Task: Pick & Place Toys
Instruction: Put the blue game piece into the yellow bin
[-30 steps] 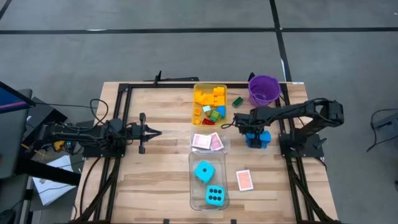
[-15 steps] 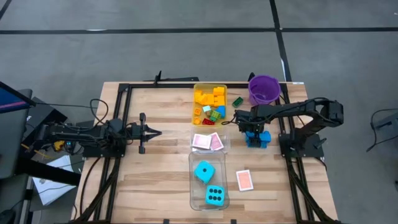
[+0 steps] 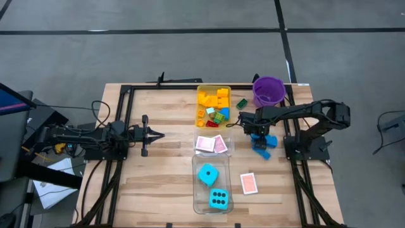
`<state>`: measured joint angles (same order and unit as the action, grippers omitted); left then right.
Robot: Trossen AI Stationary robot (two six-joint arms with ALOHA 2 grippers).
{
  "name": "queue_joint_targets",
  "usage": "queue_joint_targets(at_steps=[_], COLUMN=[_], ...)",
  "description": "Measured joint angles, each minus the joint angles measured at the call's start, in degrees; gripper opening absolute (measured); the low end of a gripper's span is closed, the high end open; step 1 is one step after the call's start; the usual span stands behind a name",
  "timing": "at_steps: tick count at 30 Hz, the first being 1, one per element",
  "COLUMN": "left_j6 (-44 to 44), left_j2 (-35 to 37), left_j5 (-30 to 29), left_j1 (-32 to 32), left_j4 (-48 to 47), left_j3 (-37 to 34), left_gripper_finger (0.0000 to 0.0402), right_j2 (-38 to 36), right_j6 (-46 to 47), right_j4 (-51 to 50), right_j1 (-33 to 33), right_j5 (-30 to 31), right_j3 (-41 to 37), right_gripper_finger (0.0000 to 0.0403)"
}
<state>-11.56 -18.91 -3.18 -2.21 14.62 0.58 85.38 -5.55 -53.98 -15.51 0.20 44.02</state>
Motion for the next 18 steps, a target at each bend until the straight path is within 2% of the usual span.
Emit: queue_joint_targets(at_steps=[4, 12, 18], left_j6=[0.0, 0.0, 0.0], left_j2=[0.0, 0.0, 0.0], left_j5=[0.0, 0.0, 0.0], left_j1=[0.0, 0.0, 0.0], left_j4=[0.0, 0.0, 0.0], left_j3=[0.0, 0.0, 0.0], left_gripper_finger=[0.0017, 0.0017, 0.0017], right_j2=[-0.4, -4.0, -8.7], right_j6=[0.9, 3.5, 6.4], right_j4=[-0.9, -1.8, -1.8], right_j1=[0.0, 0.0, 0.0], right_j5=[-0.1, 0.6, 1.2], right_j3=[-0.2, 0.1, 0.0], right_gripper_finger=[0.0218, 0.0133, 0.0113])
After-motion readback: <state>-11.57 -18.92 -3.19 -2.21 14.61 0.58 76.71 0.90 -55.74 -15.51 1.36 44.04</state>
